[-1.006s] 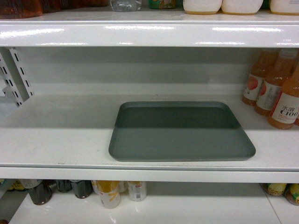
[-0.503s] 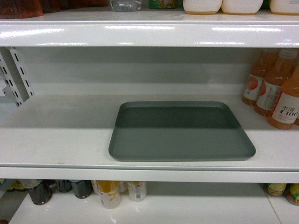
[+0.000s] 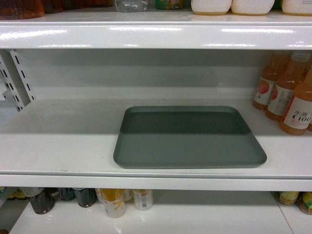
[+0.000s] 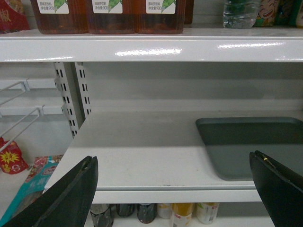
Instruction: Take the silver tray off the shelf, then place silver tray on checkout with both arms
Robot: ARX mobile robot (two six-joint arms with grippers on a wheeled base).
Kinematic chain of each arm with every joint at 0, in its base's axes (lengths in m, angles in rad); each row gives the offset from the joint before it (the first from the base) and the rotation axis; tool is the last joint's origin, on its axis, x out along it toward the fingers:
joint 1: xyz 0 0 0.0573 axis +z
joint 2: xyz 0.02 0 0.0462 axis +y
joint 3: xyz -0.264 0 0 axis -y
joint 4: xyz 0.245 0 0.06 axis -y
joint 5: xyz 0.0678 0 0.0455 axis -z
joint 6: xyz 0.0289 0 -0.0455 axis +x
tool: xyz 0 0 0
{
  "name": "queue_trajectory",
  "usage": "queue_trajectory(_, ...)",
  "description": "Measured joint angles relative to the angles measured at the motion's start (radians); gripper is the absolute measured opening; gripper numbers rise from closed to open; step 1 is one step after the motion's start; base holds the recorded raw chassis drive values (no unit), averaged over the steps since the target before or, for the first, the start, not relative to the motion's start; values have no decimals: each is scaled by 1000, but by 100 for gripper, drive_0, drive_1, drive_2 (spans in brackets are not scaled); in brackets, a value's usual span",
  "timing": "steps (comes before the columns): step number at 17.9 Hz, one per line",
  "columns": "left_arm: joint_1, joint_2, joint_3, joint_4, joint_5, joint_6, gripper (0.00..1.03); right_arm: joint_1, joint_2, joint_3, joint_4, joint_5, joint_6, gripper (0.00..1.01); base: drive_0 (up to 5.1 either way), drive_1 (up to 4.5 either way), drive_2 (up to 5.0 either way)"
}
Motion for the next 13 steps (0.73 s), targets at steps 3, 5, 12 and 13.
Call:
queue_trajectory(3, 0, 0, 0, 0, 0, 0, 98, 0, 0, 0, 0, 0, 0, 98, 0, 0, 0)
queue_trajectory(5, 0, 0, 0, 0, 0, 0, 98, 0, 0, 0, 0, 0, 0, 98, 0, 0, 0)
queue_trajectory(12, -70, 94, 61, -162, -164, -36, 98, -39, 98, 51, -139, -129, -39, 98, 0, 0, 0)
queue_trajectory(13, -129, 309, 130, -166, -298, -85, 98, -36, 266, 85, -108, -187, -68, 98, 0, 0, 0)
